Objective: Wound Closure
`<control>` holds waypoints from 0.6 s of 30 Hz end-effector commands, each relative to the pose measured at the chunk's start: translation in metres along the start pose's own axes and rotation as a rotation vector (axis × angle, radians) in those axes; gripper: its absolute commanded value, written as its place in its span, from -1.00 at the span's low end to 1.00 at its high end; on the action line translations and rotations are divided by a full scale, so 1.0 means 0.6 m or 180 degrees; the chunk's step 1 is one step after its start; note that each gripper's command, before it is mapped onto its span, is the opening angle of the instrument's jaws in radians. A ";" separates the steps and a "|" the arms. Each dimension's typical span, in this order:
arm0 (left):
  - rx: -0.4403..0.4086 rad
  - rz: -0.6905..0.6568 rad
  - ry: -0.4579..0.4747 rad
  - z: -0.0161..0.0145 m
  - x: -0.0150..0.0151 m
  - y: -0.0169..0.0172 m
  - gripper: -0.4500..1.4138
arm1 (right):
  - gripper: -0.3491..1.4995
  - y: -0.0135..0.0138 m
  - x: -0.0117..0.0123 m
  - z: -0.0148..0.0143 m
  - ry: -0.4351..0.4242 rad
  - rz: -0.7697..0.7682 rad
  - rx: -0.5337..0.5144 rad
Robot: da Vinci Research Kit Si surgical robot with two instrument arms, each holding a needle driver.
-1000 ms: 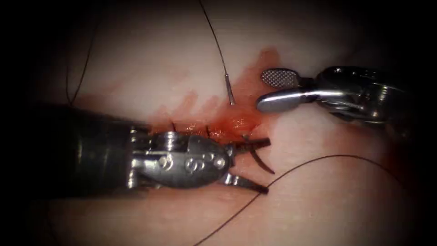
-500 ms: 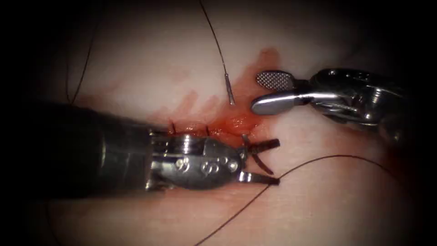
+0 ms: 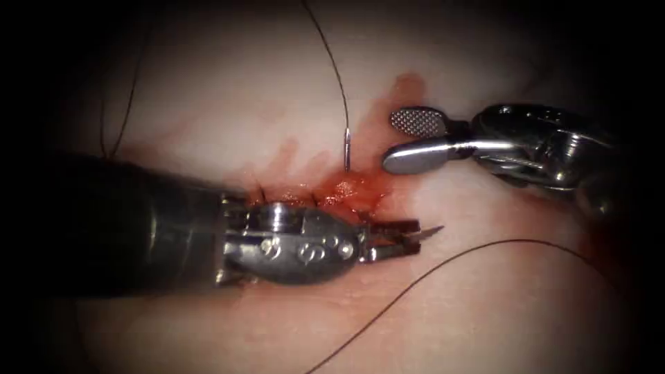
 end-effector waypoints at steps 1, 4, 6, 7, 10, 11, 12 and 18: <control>-0.0009 -0.0060 0.0005 0.0008 0.0000 0.0007 -1.00 | 0.51 -0.0001 -0.0009 0.0009 -0.0003 0.0002 0.0012; -0.0041 -0.0249 0.0077 0.0002 0.0010 0.0009 -1.00 | 0.51 -0.0002 -0.0009 0.0003 -0.0012 0.0003 0.0028; -0.0126 -0.0466 0.0235 -0.0005 0.0027 0.0011 -1.00 | 0.51 -0.0006 -0.0008 -0.0005 -0.0018 0.0008 0.0041; -0.0156 -0.0550 0.0293 -0.0008 0.0033 0.0012 -1.00 | 0.51 -0.0008 -0.0007 -0.0007 -0.0020 0.0011 0.0046; -0.0268 -0.0899 0.0533 -0.0021 0.0059 0.0011 -1.00 | 0.51 -0.0021 -0.0006 -0.0019 -0.0023 0.0041 0.0077; -0.0295 -0.0978 0.0576 -0.0024 0.0064 0.0010 -1.00 | 0.51 -0.0025 -0.0006 -0.0022 -0.0026 0.0044 0.0083; -0.0370 -0.1168 0.0681 -0.0030 0.0075 0.0011 -1.00 | 0.51 -0.0036 -0.0007 -0.0030 -0.0032 0.0052 0.0097; -0.0721 -0.1811 0.1042 -0.0046 0.0111 0.0025 -1.00 | 0.45 -0.0055 -0.0023 -0.0065 -0.0053 0.0045 0.0158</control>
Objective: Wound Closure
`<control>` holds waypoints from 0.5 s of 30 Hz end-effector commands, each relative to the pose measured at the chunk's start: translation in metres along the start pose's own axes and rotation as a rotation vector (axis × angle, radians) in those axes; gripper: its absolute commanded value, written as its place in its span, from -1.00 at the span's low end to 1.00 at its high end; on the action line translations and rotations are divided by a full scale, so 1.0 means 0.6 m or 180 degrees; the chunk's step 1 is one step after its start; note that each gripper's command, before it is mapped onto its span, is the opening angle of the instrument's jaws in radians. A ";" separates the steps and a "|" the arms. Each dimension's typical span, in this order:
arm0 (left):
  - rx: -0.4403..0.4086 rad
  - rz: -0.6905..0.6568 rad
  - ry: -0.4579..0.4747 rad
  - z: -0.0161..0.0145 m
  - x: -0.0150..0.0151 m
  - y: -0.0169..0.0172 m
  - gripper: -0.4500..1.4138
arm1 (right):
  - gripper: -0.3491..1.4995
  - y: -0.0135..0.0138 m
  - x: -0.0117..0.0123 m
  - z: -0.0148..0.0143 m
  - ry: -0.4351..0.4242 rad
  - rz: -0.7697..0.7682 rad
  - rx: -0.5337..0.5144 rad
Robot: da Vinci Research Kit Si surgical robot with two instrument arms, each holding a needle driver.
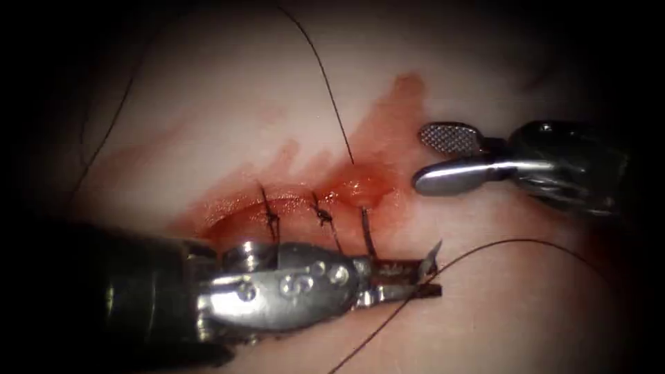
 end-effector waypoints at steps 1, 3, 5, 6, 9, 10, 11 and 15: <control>-0.0059 -0.0098 0.0049 0.0012 -0.0002 0.0006 -1.00 | 0.45 -0.0001 -0.0020 -0.0001 -0.0023 -0.0010 0.0031; -0.0138 -0.0203 0.0122 0.0013 0.0006 0.0014 -1.00 | 0.43 0.0000 -0.0024 -0.0010 -0.0026 -0.0017 0.0037; -0.0214 -0.0292 0.0165 0.0014 0.0014 0.0023 -1.00 | 0.43 0.0001 -0.0027 -0.0018 -0.0027 -0.0023 0.0041; -0.0267 -0.0328 0.0165 0.0013 0.0020 0.0030 -1.00 | 0.42 0.0001 -0.0031 -0.0022 -0.0030 -0.0010 0.0047; -0.0322 -0.0373 0.0167 0.0010 0.0030 0.0038 -1.00 | 0.42 -0.0001 -0.0036 -0.0023 -0.0033 -0.0016 0.0051; -0.0355 -0.0388 0.0167 0.0006 0.0042 0.0044 -1.00 | 0.42 -0.0003 -0.0039 -0.0023 -0.0027 -0.0001 0.0042; -0.0380 -0.0395 0.0165 0.0004 0.0049 0.0046 -1.00 | 0.42 -0.0005 -0.0041 -0.0022 -0.0032 -0.0001 0.0050; -0.0272 0.0158 0.0098 -0.0003 0.0078 0.0056 -1.00 | 0.42 -0.0012 -0.0046 -0.0021 -0.0056 -0.0003 0.0069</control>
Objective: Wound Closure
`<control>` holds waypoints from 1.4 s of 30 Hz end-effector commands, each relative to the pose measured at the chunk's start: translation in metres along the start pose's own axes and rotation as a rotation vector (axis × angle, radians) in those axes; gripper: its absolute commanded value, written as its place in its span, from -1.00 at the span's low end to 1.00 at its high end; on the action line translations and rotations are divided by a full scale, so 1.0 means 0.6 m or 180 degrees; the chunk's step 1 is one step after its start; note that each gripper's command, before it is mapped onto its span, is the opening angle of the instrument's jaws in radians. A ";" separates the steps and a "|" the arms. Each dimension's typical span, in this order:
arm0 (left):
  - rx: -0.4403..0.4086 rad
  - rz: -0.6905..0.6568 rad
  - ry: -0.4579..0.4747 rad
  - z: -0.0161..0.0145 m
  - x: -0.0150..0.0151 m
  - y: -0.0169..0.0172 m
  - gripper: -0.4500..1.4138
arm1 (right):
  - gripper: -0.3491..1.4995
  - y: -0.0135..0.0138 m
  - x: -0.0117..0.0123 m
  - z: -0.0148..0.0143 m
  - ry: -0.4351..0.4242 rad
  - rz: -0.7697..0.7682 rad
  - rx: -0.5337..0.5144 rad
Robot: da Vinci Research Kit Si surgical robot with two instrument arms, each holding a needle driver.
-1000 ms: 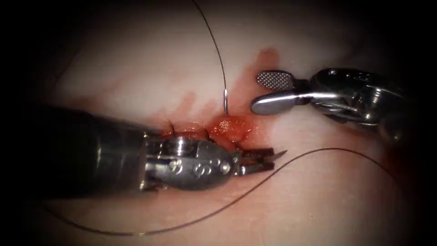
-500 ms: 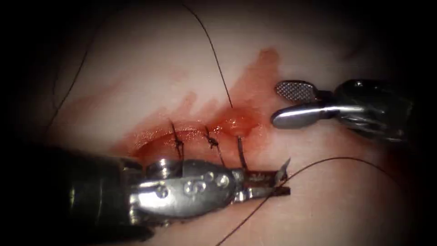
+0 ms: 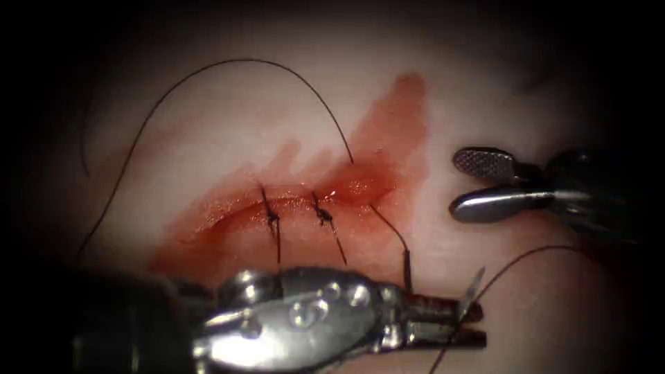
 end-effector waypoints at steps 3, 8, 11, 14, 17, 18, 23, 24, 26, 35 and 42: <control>0.0237 0.0634 -0.0373 0.0006 0.0017 0.0007 -1.00 | 0.42 -0.0016 -0.0024 0.0016 -0.0072 -0.0004 0.0090; 0.0473 0.1155 -0.0926 -0.0006 0.0023 0.0005 -1.00 | 0.40 -0.0031 -0.0033 0.0016 -0.0145 -0.0011 0.0183; 0.0632 0.1508 -0.1214 -0.0022 0.0027 -0.0006 -1.00 | 0.40 -0.0042 -0.0039 0.0017 -0.0177 -0.0017 0.0232; 0.0823 0.1897 -0.1392 -0.0040 0.0040 -0.0021 -1.00 | 0.40 -0.0048 -0.0045 0.0019 -0.0197 -0.0026 0.0260; 0.0912 0.2130 -0.1500 -0.0055 0.0064 -0.0030 -1.00 | 0.40 -0.0048 -0.0048 0.0021 -0.0212 -0.0032 0.0263; 0.0995 0.2215 -0.1452 -0.0068 0.0085 -0.0034 -1.00 | 0.40 -0.0046 -0.0051 0.0024 -0.0225 -0.0038 0.0264; 0.1138 0.2375 -0.1314 -0.0123 0.0151 -0.0052 -1.00 | 0.40 -0.0045 -0.0067 0.0046 -0.0289 -0.0036 0.0307; 0.1158 0.2377 -0.1296 -0.0129 0.0158 -0.0055 -1.00 | 0.40 -0.0045 -0.0068 0.0049 -0.0292 -0.0039 0.0311; 0.1195 0.2386 -0.1209 -0.0144 0.0176 -0.0066 -1.00 | 0.40 -0.0047 -0.0069 0.0056 -0.0299 -0.0045 0.0318; 0.1369 0.2440 -0.0974 -0.0167 0.0240 -0.0080 -1.00 | 0.34 -0.0040 -0.0055 0.0078 -0.0229 -0.0129 0.0024; 0.1236 0.2464 -0.0868 -0.0157 0.0194 -0.0046 -1.00 | 0.24 -0.0025 -0.0037 0.0114 -0.0272 -0.0518 -0.0360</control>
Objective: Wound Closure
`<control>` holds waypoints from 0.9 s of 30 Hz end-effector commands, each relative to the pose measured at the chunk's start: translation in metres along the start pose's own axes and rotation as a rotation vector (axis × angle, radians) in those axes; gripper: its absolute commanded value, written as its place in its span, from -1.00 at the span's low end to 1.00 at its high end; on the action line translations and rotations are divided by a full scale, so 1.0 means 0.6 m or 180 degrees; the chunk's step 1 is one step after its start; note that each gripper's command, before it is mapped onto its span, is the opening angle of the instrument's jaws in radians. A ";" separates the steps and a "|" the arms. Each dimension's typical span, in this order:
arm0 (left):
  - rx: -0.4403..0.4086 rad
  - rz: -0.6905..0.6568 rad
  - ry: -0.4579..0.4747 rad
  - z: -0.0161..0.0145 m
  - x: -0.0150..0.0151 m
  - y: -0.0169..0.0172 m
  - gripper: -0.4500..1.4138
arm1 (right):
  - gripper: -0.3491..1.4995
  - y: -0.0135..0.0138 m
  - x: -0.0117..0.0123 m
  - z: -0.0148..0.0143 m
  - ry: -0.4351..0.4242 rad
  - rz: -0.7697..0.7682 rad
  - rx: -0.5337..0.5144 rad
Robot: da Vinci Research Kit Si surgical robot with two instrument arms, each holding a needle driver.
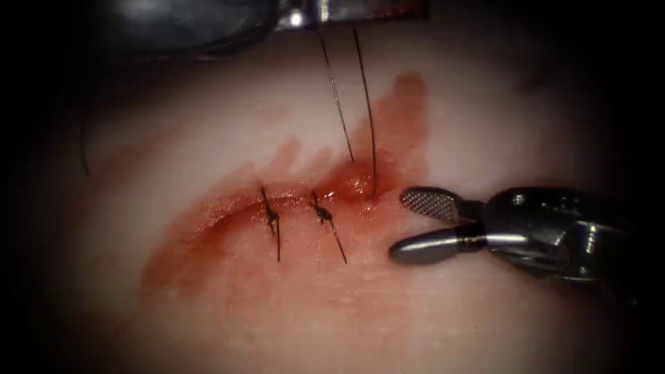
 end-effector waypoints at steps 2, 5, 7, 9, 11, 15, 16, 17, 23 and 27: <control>-0.0012 -0.0004 0.0023 0.0014 -0.0013 0.0028 -1.00 | 0.22 0.0001 -0.0001 0.0026 0.0008 -0.0066 -0.0056; -0.0032 -0.0033 0.0056 0.0019 -0.0029 0.0049 -1.00 | 0.13 0.0008 0.0006 0.0039 0.0027 -0.0154 -0.0125; -0.0040 -0.0054 0.0064 0.0018 -0.0030 0.0043 -1.00 | 0.00 0.0016 0.0006 0.0047 0.0021 -0.0193 -0.0149; -0.0046 -0.0061 0.0068 0.0014 -0.0027 0.0041 -1.00 | -0.35 0.0026 -0.0005 0.0058 -0.0020 -0.0219 -0.0184; -0.0053 -0.0065 0.0073 0.0010 -0.0026 0.0038 -1.00 | -0.56 0.0032 -0.0018 0.0062 -0.0115 -0.0244 -0.0208; -0.0068 -0.0069 0.0100 0.0002 -0.0027 0.0033 -1.00 | -0.87 0.0037 -0.0032 0.0062 -0.0188 -0.0269 -0.0210; -0.0064 -0.0068 0.0095 0.0000 -0.0028 0.0032 -1.00 | -0.98 0.0036 -0.0032 0.0062 -0.0189 -0.0268 -0.0209; -0.0066 -0.0066 0.0096 -0.0001 -0.0029 0.0033 -1.00 | -1.00 0.0035 -0.0031 0.0061 -0.0189 -0.0267 -0.0208; -0.0058 -0.0088 0.0090 0.0001 -0.0034 0.0043 -1.00 | -0.22 0.0032 -0.0030 0.0061 -0.0147 -0.0282 -0.0189; -0.0033 -0.0096 0.0073 0.0010 -0.0048 0.0068 -1.00 | 0.67 0.0032 -0.0029 0.0045 -0.0057 -0.0277 -0.0148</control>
